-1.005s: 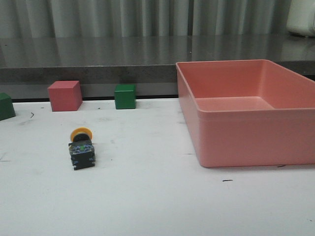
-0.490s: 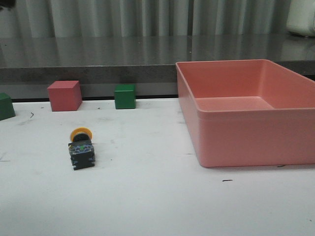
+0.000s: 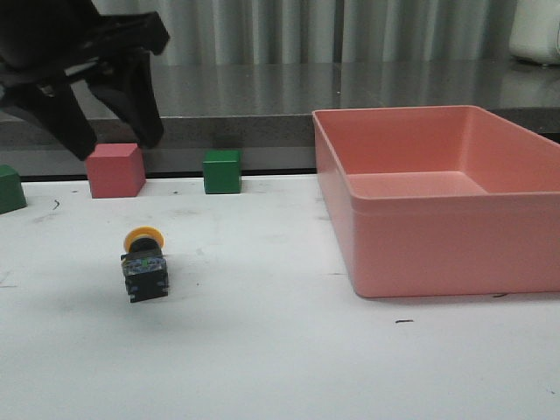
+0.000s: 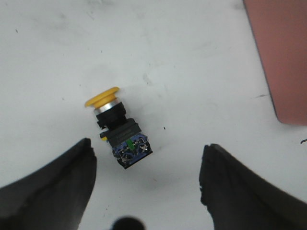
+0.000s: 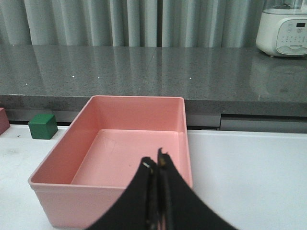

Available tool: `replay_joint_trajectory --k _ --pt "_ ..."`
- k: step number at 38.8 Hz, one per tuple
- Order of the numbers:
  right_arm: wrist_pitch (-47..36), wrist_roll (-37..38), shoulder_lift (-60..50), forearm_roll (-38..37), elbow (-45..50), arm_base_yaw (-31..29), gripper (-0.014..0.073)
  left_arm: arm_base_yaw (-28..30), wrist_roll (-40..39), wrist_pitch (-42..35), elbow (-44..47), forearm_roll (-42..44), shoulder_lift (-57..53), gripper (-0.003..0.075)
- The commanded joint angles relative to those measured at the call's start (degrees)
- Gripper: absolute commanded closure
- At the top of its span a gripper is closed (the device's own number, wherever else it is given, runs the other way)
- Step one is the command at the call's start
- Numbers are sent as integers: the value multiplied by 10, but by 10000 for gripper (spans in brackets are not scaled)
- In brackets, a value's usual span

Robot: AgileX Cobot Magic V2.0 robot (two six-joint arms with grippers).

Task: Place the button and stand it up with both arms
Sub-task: 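Lower the left gripper over the lying button and grasp it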

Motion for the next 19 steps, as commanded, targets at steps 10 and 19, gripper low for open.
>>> replay_joint_trajectory --k 10,19 --pt "-51 -3 6 -6 -16 -3 664 -3 -120 148 -153 67 121 279" --pt "-51 -3 6 -6 -16 -3 664 -2 -129 143 -186 49 177 279"
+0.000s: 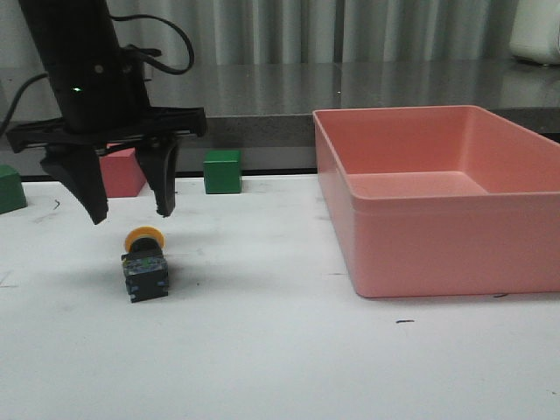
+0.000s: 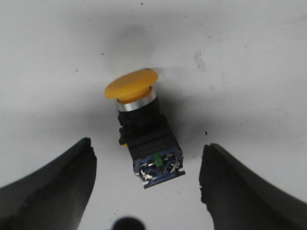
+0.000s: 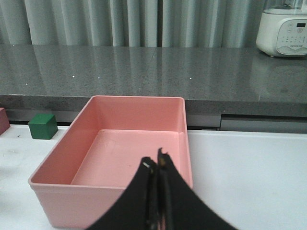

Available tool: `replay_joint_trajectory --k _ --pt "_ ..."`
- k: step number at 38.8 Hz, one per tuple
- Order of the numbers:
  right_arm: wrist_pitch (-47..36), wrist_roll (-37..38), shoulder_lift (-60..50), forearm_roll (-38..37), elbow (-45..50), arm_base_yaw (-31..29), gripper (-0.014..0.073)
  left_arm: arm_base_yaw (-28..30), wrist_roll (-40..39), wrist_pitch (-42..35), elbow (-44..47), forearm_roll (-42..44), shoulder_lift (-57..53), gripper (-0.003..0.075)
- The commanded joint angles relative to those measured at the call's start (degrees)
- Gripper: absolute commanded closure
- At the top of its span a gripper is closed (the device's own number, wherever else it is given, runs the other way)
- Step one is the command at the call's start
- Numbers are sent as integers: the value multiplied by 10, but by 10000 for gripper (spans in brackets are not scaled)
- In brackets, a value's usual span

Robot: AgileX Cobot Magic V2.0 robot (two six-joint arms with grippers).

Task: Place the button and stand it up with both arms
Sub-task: 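Lower the left gripper over the lying button and grasp it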

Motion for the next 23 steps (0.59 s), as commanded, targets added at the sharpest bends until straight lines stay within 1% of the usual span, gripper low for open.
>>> replay_joint_trajectory --k 1,13,23 --pt "-51 -3 6 -6 -16 -3 664 1 -8 -5 -25 -8 -12 279" --pt "-51 -3 6 -6 -16 -3 664 19 -32 -10 -26 -20 20 279" --pt "-51 -3 6 -6 -16 -3 664 19 -32 -44 -26 -35 21 279"
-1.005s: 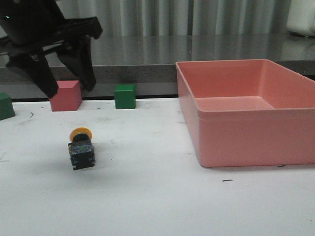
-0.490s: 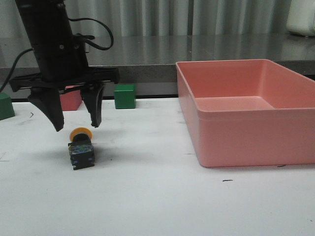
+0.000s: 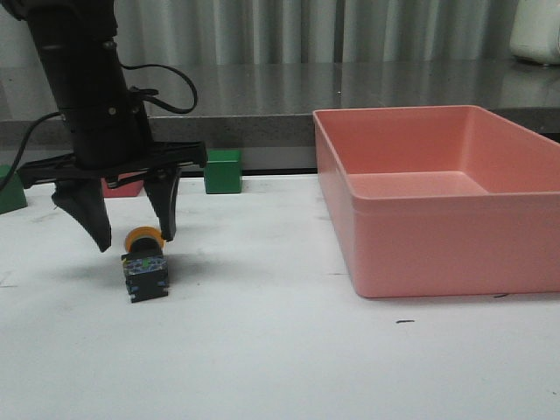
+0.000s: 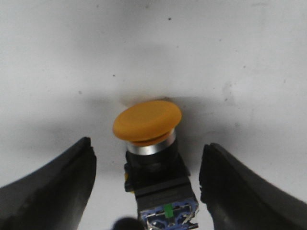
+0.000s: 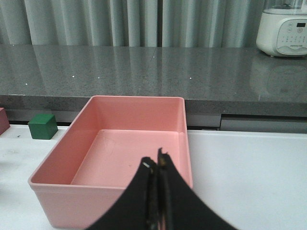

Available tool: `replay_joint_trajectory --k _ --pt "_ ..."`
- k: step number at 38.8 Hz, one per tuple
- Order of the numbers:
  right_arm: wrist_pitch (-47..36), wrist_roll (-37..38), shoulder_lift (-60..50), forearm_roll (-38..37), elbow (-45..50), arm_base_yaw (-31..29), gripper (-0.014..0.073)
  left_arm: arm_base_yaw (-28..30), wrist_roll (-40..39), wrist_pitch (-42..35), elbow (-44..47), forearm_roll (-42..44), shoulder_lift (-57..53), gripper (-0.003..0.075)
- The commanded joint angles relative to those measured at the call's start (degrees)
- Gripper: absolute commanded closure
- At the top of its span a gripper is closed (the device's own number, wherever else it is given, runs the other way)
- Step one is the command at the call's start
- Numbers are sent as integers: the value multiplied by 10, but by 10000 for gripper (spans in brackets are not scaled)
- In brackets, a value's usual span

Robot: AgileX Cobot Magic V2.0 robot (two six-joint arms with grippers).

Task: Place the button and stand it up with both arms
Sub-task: 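Lower the left gripper over the lying button and grasp it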

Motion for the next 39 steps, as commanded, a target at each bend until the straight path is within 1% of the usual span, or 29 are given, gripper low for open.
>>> replay_joint_trajectory --k 1,10,17,31,35,39 --pt "-51 -3 6 -6 -16 -3 664 1 -7 -15 -16 -15 -31 279" --pt "-51 -3 6 -6 -16 -3 664 1 -7 -17 -16 -23 -19 276" --pt "-51 -3 6 -6 -16 -3 664 1 -7 -1 -16 -31 6 277" --pt "-51 -3 6 -6 -16 -3 664 1 -7 9 -16 -34 8 283" --pt "-51 -3 6 -6 -16 -3 664 1 -7 10 -16 -34 8 325" --pt "-51 -3 6 -6 -16 -3 664 1 -1 10 -18 -32 8 410"
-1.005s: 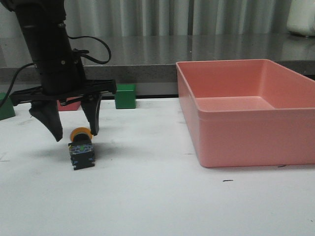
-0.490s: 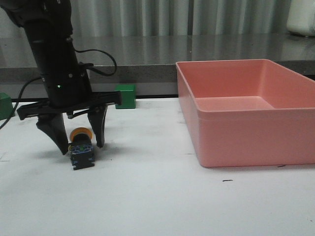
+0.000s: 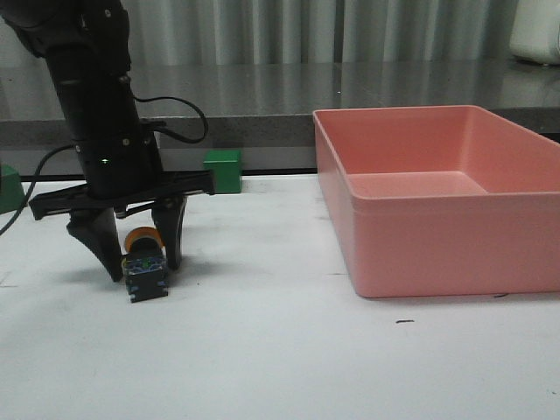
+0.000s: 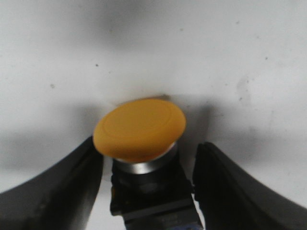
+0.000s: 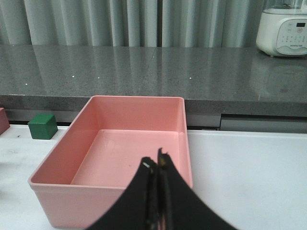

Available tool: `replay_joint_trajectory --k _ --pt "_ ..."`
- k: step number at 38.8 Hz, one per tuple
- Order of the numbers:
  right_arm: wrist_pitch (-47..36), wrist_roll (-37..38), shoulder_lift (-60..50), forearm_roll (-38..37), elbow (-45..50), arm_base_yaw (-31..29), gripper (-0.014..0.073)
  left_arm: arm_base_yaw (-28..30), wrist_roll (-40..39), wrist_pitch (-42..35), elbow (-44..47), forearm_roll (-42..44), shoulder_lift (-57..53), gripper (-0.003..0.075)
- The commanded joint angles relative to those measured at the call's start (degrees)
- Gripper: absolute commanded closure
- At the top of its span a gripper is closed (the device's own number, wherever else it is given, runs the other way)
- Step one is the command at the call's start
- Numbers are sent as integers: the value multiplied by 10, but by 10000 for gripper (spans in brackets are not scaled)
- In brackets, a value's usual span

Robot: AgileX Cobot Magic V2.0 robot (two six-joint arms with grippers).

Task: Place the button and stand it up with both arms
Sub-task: 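Lower the left gripper over the lying button and grasp it, then lift the button with the left gripper and rotate it upright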

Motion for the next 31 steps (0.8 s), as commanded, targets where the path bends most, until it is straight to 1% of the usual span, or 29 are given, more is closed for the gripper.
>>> replay_joint_trajectory --k 1,4,6,12,17,21,25,28,31 --pt "-51 -3 6 -6 -16 -3 664 1 0 4 -19 -8 -33 434" --pt "-51 -3 6 -6 -16 -3 664 1 1 5 -20 -8 -33 484" --pt "-51 -3 6 -6 -16 -3 664 1 1 6 -20 -8 -33 502" --pt "-51 -3 6 -6 -16 -3 664 0 14 9 -20 8 -37 502" --pt "-51 -3 6 -6 -16 -3 664 -14 23 -22 -20 54 -62 503" --pt "-51 -3 6 -6 -16 -3 664 -24 16 -81 -12 98 -100 503" --pt "-51 -3 6 -6 -16 -3 664 -27 14 -137 15 118 -137 503" --pt "-51 -3 6 -6 -16 -3 664 -27 7 -198 55 143 -168 502" --pt "-51 -3 6 -6 -16 -3 664 -27 -21 -271 111 188 -197 502"
